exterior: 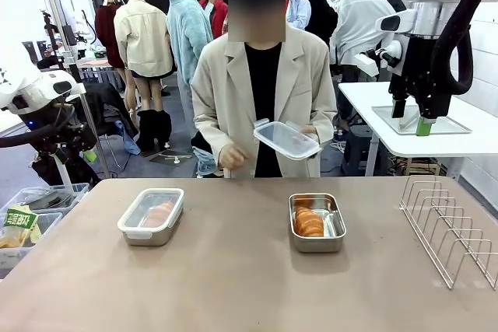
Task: Place the bread in airtight containers.
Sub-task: Release when the human grabs the Airtight Container lid.
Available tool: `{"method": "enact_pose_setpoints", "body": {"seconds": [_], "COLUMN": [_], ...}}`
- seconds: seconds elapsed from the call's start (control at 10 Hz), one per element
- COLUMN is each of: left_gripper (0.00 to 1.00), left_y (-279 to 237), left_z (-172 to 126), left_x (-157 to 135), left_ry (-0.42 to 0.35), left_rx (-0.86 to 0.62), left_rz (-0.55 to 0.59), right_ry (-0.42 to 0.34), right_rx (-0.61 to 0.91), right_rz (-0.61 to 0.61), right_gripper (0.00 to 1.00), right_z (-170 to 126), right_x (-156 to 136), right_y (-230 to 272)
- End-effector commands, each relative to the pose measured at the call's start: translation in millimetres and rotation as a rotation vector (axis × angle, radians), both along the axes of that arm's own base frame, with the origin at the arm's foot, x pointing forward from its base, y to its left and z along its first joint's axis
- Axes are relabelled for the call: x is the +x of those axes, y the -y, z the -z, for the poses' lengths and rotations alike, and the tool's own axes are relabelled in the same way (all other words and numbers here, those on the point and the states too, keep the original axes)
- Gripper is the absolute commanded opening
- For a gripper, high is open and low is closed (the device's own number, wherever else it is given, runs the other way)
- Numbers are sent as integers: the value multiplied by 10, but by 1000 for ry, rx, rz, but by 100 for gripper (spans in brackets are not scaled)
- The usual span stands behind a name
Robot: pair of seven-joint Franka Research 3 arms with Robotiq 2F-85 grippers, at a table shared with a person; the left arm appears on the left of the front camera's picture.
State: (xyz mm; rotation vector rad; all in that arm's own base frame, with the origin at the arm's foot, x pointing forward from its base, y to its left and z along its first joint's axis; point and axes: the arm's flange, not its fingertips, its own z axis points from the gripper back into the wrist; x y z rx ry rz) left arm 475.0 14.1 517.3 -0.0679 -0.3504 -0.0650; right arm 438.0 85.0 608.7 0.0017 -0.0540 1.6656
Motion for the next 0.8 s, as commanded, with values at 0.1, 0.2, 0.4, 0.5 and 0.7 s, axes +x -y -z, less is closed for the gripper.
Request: {"method": "enact_pose_setpoints", "body": {"seconds": [0.1,0.2,0.4,0.5,0.7], "left_gripper": [77,77,77,77,77], "left_y": [-12,-12,-12,-12,-12], "left_z": [-21,-21,-21,-21,-21], "left_x": [-10,-10,-10,-10,-10], "left_ry": [-2,-2,-2,-2,-2], "left_rx": [17,17,17,17,17], "left_rz": [-14,-14,-14,-14,-14], "right_ry": [-1,-1,-1,-1,-1], "right_rx": [1,1,1,1,1], "right_rz": [0,0,0,0,0], "right_gripper": [100,100,100,100,100], "right_z": [-3,-3,-3,-3,-3], "right_x": [20,20,20,20,20], "right_y": [1,1,1,1,1]}}
